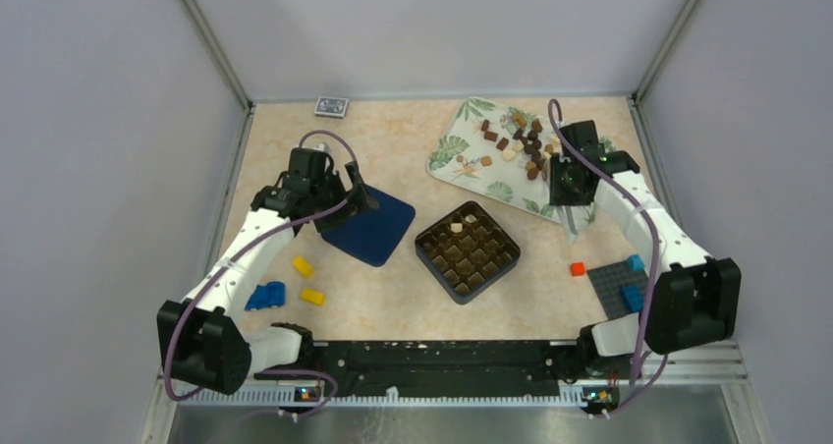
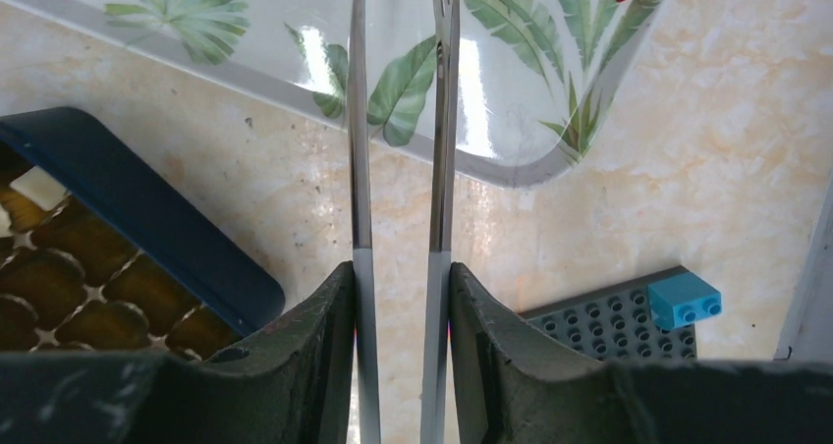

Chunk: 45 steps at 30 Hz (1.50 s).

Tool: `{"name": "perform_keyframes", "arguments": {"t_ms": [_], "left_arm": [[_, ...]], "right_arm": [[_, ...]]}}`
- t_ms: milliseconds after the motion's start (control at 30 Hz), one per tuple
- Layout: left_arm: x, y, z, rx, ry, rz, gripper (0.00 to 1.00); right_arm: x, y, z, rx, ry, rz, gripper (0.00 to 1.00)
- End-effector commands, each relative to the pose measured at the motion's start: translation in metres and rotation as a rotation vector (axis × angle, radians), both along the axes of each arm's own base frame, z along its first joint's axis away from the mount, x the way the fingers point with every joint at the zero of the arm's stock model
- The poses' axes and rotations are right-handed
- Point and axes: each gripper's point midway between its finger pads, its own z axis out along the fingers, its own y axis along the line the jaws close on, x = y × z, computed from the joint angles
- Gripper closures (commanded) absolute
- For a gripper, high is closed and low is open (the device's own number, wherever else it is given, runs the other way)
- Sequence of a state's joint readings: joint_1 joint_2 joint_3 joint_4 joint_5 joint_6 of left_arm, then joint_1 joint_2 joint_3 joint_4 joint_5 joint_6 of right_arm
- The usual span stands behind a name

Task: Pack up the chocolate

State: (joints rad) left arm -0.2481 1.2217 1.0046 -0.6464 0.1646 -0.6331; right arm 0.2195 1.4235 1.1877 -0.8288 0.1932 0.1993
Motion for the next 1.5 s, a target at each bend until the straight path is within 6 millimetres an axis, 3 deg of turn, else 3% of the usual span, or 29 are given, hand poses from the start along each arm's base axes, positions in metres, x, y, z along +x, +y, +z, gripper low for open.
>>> {"name": "perform_keyframes", "arguments": {"t_ms": [0, 167, 433, 700, 1033, 1200, 1467], "left_arm": [[0.012, -0.003, 0.017, -0.023, -0.065, -0.002, 0.01], [0.015, -0.001, 0.017, -0.01, -0.07, -0.002, 0.01], [0.029, 0.006, 0.024, 0.036, -0.088, 0.031, 0.01], [0.038, 0.012, 0.023, 0.055, -0.089, 0.066, 0.01], [0.038, 0.005, 0.02, 0.015, -0.071, 0.063, 0.01], [0.036, 0.004, 0.016, 0.009, -0.065, 0.061, 0.01], [0.035, 0.006, 0.018, 0.019, -0.079, 0.061, 0.01]], "right_arm": [[-0.007, 0.005, 0.047, 0.056, -0.114, 0.01, 0.88], [-0.032, 0.028, 0.061, 0.091, -0.103, 0.088, 0.89], [-0.085, 0.09, 0.086, 0.177, -0.065, 0.33, 0.89], [-0.157, 0.136, 0.073, 0.266, 0.026, 0.601, 0.89], [-0.202, 0.121, 0.053, 0.241, 0.174, 0.656, 0.88], [-0.216, 0.119, 0.045, 0.251, 0.244, 0.682, 0.88], [-0.222, 0.122, 0.042, 0.246, 0.281, 0.717, 0.88]]}}
